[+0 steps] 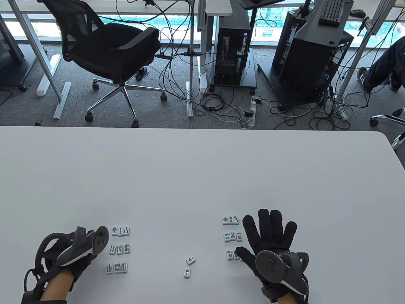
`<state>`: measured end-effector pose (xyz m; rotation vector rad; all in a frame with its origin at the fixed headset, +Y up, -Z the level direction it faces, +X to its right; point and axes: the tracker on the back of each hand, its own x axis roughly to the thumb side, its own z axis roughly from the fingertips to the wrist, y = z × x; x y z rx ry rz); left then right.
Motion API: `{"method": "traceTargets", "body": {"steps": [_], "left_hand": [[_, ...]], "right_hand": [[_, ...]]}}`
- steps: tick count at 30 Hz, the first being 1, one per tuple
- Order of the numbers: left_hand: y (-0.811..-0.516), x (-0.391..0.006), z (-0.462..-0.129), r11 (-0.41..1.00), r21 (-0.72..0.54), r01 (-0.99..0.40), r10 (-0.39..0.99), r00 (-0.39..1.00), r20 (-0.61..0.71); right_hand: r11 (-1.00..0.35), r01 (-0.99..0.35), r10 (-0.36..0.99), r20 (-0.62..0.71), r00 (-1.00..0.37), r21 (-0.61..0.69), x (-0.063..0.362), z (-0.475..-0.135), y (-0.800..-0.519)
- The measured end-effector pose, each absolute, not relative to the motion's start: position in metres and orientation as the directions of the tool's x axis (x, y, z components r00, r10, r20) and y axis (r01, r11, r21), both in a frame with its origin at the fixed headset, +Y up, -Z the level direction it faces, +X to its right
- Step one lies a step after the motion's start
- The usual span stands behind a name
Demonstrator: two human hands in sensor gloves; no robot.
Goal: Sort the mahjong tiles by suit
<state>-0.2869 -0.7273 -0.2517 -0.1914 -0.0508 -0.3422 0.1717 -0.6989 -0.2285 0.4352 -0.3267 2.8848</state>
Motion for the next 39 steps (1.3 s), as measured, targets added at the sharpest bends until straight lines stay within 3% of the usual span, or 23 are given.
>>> {"method": "traceTargets", "body": {"steps": [7, 15, 23, 29, 34, 39], "left_hand": [[-0.712, -0.176, -0.244, 0.958, 0.005, 0.287, -0.270, 0.895, 0.355], [-0.731, -0.082, -0.241, 0.971, 0.041, 0.236, -0.219, 0.805, 0.551], [-0.754, -0.075, -0.245, 0.940, 0.019, 0.342, -0.292, 0.771, 0.566], [-0.751, -0.094, -0.248, 0.946, 0.022, 0.323, -0.285, 0.797, 0.533], [-0.747, -0.098, -0.242, 0.960, -0.077, 0.268, -0.175, 0.794, 0.582], [-0.758, -0.089, -0.239, 0.925, -0.066, 0.374, -0.252, 0.735, 0.630]], "right_hand": [[-0.956, -0.229, 0.164, 0.312, -0.936, -0.184, 0.171, -0.229, -0.699], [-0.956, -0.231, 0.170, 0.305, -0.937, -0.180, 0.173, -0.229, -0.700], [-0.956, -0.238, 0.177, 0.309, -0.934, -0.173, 0.173, -0.230, -0.701], [-0.956, -0.240, 0.180, 0.309, -0.934, -0.168, 0.173, -0.230, -0.701], [-0.957, -0.240, 0.181, 0.309, -0.934, -0.165, 0.173, -0.230, -0.702], [-0.958, -0.237, 0.181, 0.306, -0.935, -0.159, 0.173, -0.230, -0.702]]}}
